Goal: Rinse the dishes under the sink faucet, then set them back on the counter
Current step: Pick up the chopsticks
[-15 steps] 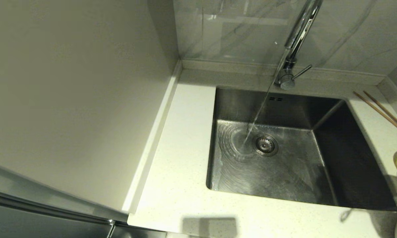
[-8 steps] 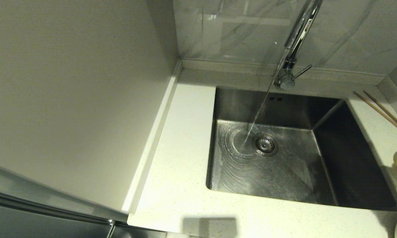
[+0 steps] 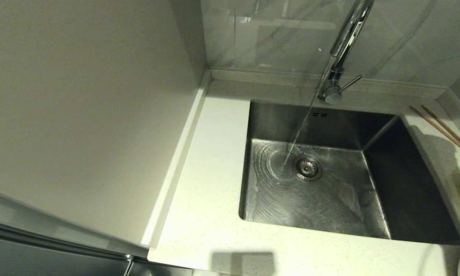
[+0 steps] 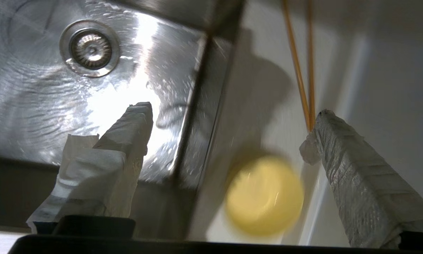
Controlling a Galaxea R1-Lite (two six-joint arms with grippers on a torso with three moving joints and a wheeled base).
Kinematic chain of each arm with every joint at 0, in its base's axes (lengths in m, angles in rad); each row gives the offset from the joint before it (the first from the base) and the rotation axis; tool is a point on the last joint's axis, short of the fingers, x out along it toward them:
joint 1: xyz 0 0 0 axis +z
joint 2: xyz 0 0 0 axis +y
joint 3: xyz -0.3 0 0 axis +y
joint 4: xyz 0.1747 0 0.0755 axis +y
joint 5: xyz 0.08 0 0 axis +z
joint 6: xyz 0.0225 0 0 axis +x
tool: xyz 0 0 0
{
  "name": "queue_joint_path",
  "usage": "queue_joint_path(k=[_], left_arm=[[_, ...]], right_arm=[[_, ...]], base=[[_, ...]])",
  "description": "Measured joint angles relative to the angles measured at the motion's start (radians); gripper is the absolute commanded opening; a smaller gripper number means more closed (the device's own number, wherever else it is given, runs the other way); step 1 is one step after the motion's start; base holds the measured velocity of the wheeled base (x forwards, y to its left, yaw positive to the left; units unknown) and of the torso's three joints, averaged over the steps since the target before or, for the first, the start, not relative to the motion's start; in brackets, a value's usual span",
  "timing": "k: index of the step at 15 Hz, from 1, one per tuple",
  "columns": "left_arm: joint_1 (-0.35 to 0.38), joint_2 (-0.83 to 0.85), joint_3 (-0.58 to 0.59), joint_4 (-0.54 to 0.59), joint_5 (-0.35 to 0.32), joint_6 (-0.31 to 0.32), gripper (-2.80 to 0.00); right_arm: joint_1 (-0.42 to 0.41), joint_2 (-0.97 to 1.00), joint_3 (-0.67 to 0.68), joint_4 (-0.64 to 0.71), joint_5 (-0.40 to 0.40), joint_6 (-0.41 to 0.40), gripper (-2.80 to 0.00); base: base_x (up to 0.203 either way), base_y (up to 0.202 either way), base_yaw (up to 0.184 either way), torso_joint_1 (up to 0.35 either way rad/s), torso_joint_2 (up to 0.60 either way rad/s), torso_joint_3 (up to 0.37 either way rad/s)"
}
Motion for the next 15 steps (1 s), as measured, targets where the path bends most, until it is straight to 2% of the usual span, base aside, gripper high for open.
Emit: queue_joint_path(k=[2,3,4,6,8,10,15], left_arm=[[0.0,0.0,0.0,0.0,0.0,0.0,-2.8],[0.0,0.0,0.0,0.0,0.0,0.0,-2.8],[0.0,0.0,0.0,0.0,0.0,0.0,-2.8],[0.0,0.0,0.0,0.0,0.0,0.0,-2.8],[0.0,0.0,0.0,0.0,0.0,0.0,-2.8],[0.0,0.0,0.0,0.0,0.0,0.0,-2.8],[0.0,0.0,0.0,0.0,0.001,0.0,-2.8]], right_arm=[[-0.097,0.141,-0.035,-0.077,0.266,-0.185,0.0],[-0.131,0.209,-0.053,-0.111,0.367,-0.245,0.0],[-0.161,0.273,-0.075,-0.138,0.449,-0.286,0.0],[-0.201,0.369,-0.107,-0.182,0.564,-0.316,0.0],[-0.214,0.444,-0.119,-0.266,0.601,-0.32,0.0],[-0.223,0.503,-0.123,-0.357,0.602,-0.322,0.0],[-0.227,0.561,-0.124,-0.49,0.601,-0.36,0.0]], base=[[0.0,0.0,0.0,0.0,0.0,0.0],[0.0,0.0,0.0,0.0,0.0,0.0],[0.0,0.0,0.0,0.0,0.0,0.0],[0.0,0.0,0.0,0.0,0.0,0.0],[0.0,0.0,0.0,0.0,0.0,0.0],[0.0,0.0,0.0,0.0,0.0,0.0],[0.0,0.0,0.0,0.0,0.0,0.0]])
